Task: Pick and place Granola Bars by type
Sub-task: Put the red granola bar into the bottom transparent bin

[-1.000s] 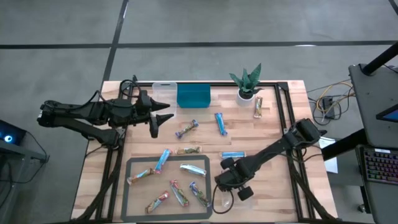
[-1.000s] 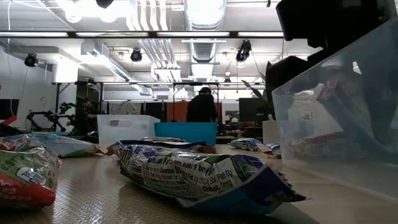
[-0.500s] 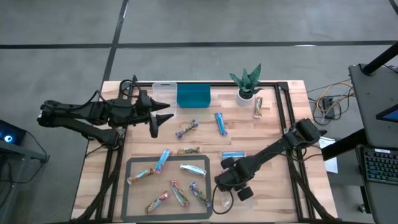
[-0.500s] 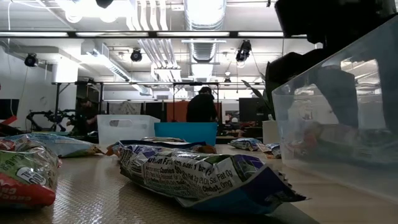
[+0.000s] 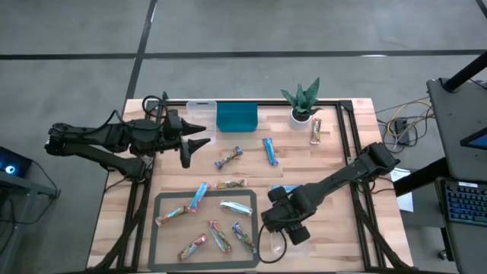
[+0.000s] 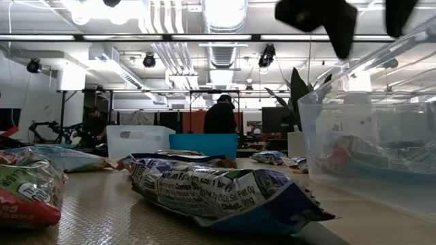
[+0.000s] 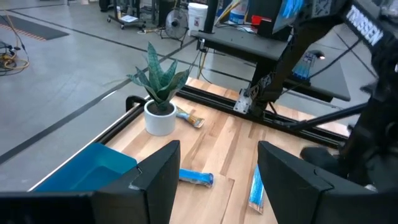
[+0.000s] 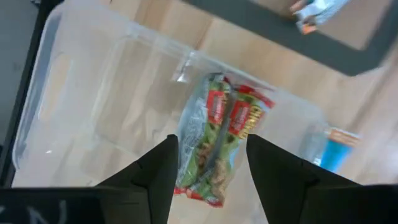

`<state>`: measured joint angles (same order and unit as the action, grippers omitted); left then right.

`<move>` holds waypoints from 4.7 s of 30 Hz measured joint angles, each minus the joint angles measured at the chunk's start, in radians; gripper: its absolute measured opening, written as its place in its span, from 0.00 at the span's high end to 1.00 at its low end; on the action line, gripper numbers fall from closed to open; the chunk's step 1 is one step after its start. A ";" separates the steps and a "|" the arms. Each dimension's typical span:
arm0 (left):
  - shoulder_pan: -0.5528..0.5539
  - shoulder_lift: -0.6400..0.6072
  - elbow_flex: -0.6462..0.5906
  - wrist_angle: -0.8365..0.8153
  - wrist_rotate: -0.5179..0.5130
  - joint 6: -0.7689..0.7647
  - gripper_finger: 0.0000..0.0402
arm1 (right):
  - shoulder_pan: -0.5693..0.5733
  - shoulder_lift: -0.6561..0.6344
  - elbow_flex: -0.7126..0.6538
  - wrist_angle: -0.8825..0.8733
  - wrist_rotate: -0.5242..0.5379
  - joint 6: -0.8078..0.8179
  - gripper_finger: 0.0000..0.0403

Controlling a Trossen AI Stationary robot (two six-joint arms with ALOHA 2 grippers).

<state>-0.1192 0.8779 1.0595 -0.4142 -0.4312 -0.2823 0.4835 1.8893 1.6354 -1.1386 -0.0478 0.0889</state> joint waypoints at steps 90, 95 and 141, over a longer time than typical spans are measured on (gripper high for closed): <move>-0.376 0.596 -0.230 -0.317 0.187 -1.337 0.51 | -0.166 -0.003 0.487 -0.130 0.388 -0.033 0.50; -0.382 0.632 -0.230 -0.314 0.226 -1.323 0.51 | -0.170 -0.003 0.487 -0.129 0.388 -0.035 0.50; -0.382 0.638 -0.273 -0.283 0.277 -1.267 0.89 | -0.170 -0.003 0.487 -0.127 0.389 0.009 0.50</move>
<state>-0.5011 1.5162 0.7867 -0.6971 -0.1545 -1.5493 0.3134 1.8866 2.1220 -1.2659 0.3408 0.0982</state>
